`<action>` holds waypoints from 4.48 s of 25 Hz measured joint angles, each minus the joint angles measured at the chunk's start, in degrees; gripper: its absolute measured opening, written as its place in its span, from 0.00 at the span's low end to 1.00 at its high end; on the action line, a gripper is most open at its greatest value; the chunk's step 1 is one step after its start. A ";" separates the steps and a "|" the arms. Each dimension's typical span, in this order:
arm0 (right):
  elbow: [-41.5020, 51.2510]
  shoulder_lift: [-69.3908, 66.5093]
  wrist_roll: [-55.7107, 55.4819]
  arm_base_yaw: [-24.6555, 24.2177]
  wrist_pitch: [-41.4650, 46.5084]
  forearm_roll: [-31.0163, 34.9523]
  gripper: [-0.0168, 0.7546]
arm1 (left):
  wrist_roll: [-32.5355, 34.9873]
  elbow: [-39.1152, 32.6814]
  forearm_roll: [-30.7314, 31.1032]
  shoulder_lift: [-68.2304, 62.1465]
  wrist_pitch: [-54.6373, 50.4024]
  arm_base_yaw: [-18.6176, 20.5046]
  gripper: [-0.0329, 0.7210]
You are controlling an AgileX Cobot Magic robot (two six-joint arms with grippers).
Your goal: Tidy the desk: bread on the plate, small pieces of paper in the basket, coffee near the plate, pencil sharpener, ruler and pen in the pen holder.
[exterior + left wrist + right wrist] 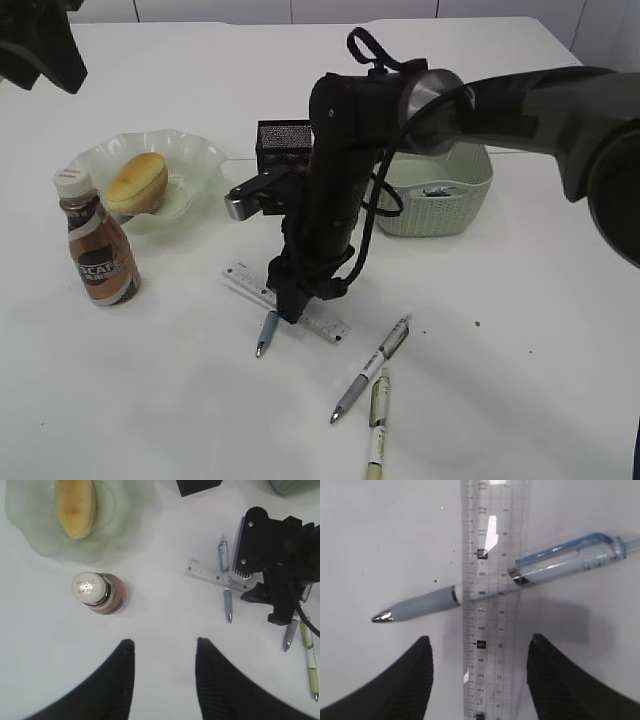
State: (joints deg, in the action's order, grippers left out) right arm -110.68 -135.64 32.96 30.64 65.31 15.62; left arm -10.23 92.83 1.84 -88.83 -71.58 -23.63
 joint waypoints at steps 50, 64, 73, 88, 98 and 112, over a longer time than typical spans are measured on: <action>-0.09 -0.77 0.38 0.00 -2.97 -0.58 0.69 | 0.00 0.00 0.59 0.00 -0.09 0.00 0.45; -0.09 -1.74 0.28 0.00 -2.48 0.21 0.69 | 0.00 0.00 0.68 0.00 -0.09 0.00 0.45; -0.35 -2.26 0.28 0.00 -2.98 0.77 0.69 | 0.00 0.00 0.68 0.00 -0.09 0.00 0.45; -0.61 -2.52 0.28 0.14 -2.88 -1.16 0.69 | 0.00 0.00 0.93 0.00 -0.09 0.00 0.45; -1.00 -2.98 0.28 0.14 -2.76 -1.68 0.69 | 0.00 0.00 0.96 0.00 -0.09 0.00 0.45; -1.35 -3.23 0.28 0.73 -2.66 -4.94 0.53 | 0.00 0.00 1.06 0.08 -0.09 0.00 0.45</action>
State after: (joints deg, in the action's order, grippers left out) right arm -112.03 -138.87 33.24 31.36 62.64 10.68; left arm -10.23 92.83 2.90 -88.75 -71.67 -23.63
